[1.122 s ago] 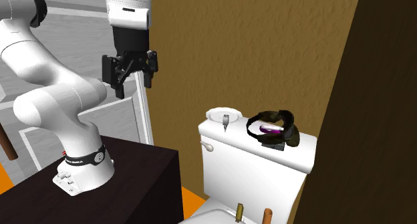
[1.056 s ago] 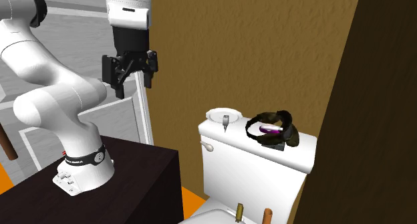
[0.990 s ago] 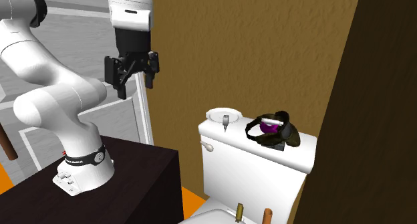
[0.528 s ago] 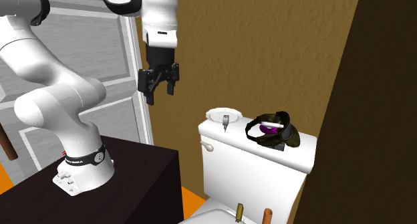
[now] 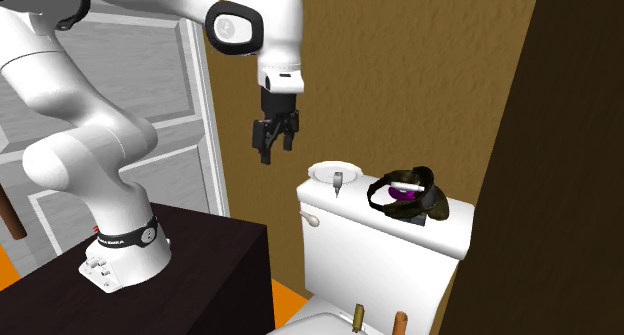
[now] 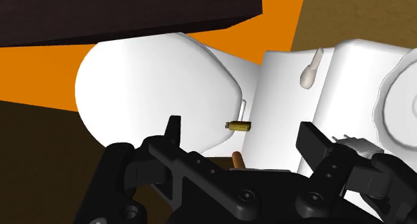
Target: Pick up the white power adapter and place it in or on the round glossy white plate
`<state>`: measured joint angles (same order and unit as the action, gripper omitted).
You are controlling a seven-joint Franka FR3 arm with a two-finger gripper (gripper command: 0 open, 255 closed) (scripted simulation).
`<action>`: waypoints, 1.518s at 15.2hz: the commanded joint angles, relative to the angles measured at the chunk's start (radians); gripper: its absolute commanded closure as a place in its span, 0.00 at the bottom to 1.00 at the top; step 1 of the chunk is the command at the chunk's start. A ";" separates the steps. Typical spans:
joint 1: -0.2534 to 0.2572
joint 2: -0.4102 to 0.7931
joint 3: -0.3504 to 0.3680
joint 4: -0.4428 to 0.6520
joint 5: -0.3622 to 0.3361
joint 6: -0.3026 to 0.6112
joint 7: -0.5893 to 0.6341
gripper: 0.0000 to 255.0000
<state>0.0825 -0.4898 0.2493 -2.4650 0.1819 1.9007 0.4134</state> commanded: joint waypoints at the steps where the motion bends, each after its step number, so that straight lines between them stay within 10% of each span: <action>1: 0.009 0.064 0.041 0.014 0.006 0.065 0.047 0.00; 13: 0.035 0.493 0.226 0.234 -0.157 0.320 0.377 0.00; 23: 0.096 0.730 0.226 0.358 -0.329 0.420 0.553 0.00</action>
<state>0.1772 0.2296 0.4778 -2.1034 -0.1396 2.3064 0.9616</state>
